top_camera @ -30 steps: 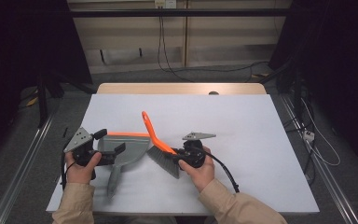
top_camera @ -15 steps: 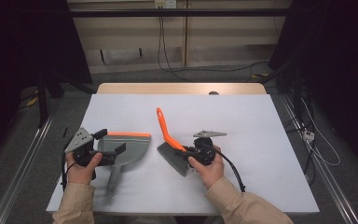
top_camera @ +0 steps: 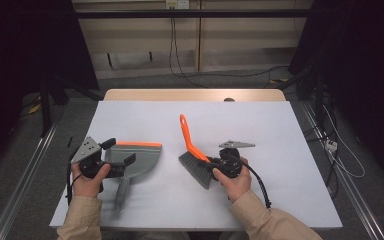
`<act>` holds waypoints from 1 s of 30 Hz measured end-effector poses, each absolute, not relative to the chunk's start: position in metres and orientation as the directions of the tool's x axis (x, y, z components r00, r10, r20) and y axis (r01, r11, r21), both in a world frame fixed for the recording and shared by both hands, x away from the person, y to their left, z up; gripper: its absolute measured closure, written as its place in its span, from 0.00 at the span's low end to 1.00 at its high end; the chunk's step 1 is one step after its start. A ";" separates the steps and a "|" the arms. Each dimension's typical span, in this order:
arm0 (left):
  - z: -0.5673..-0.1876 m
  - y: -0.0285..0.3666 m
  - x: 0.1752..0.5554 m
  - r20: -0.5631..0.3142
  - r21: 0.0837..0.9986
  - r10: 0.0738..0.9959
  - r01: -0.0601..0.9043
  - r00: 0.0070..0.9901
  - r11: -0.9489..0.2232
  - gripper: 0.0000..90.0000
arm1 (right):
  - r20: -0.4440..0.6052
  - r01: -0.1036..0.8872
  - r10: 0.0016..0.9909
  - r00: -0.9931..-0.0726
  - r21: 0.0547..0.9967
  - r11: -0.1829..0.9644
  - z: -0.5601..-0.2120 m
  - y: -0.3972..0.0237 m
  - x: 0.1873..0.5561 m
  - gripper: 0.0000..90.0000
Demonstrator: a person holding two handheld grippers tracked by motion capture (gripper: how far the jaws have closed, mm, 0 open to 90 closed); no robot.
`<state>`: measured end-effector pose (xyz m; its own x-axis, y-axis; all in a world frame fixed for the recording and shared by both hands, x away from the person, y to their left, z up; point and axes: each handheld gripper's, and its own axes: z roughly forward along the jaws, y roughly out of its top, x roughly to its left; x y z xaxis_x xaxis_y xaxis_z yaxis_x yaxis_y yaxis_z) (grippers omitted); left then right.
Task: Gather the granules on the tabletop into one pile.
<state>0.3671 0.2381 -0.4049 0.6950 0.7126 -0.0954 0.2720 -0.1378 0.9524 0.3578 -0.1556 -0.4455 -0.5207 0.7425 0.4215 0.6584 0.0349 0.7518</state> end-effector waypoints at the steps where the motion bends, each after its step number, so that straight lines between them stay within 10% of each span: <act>1: -0.405 0.238 0.367 -0.094 0.953 0.713 0.271 0.695 -0.138 0.04 | 0.422 0.657 0.742 -0.521 0.753 0.034 -0.445 -0.157 0.358 0.79; 30: -0.405 0.237 0.368 -0.091 0.952 0.711 0.270 0.697 -0.142 0.04 | 0.482 0.605 0.686 -0.545 0.793 -0.076 -0.415 -0.186 0.366 0.79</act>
